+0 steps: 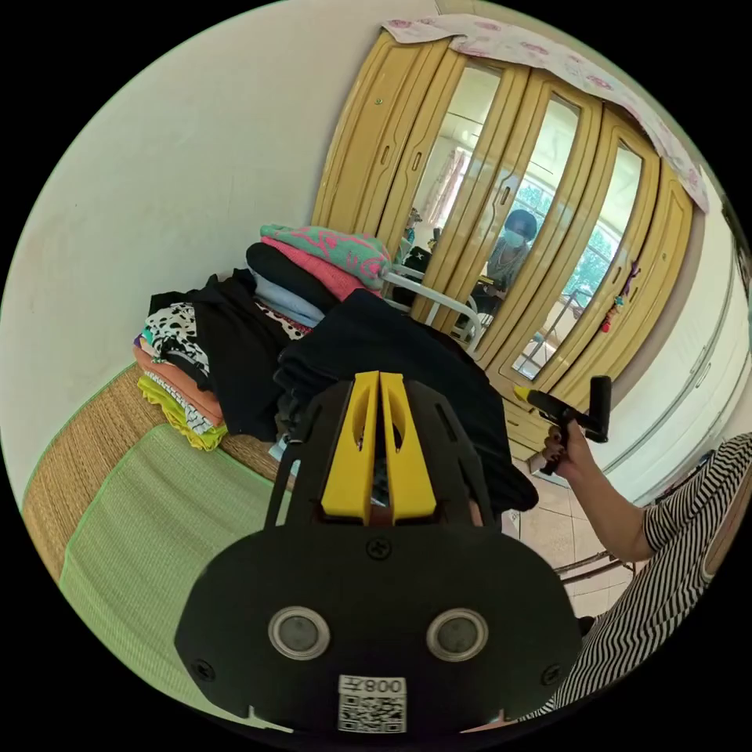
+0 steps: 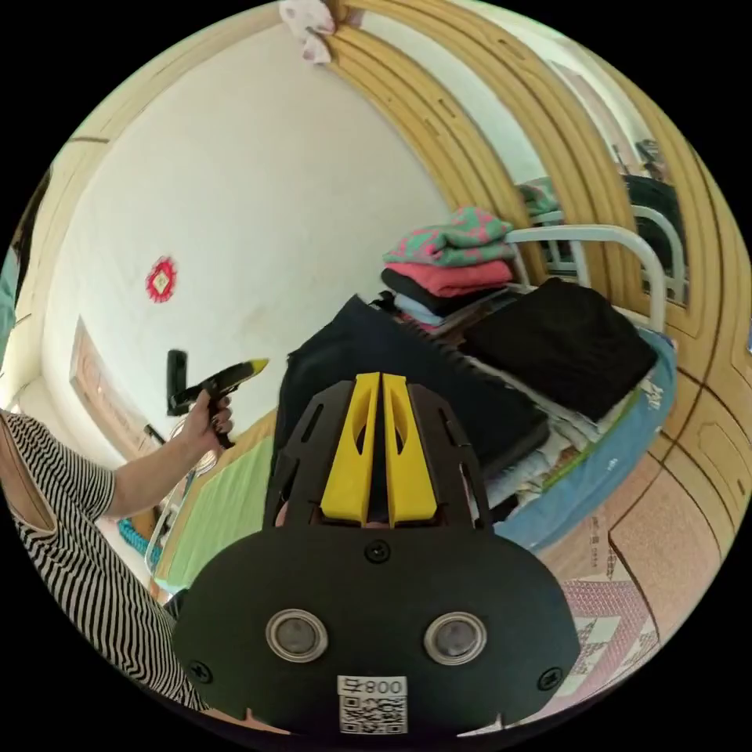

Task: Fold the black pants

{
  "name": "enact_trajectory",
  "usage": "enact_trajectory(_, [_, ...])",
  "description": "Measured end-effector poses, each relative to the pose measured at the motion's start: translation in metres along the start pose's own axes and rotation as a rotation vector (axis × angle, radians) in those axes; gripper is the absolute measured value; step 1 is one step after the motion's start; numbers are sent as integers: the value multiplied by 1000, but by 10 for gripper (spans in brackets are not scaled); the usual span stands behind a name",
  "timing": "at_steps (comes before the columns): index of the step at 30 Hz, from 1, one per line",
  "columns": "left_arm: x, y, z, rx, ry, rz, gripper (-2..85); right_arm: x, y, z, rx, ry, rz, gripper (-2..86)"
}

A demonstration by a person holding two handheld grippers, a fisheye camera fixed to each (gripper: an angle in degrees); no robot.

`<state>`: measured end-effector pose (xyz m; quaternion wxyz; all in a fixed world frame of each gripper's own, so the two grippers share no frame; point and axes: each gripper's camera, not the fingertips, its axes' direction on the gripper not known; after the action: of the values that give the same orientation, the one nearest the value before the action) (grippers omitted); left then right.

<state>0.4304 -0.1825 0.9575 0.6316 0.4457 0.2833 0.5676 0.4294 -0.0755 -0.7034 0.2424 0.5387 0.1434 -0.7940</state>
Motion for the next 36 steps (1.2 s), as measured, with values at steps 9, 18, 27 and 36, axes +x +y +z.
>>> enact_trajectory(9, [-6,77,0,-110,47,-154,1,175,15,0,-48,75,496,104])
enact_trajectory(18, [11,103,27,-152,52,-184,2,206,19,-17,-18,51,520,52])
enact_trajectory(27, [74,81,60,-86,69,48,25,189,0,-69,72,-13,334,17])
enact_trajectory(36, [171,-9,164,-28,131,379,95,127,-16,-105,99,-118,87,8])
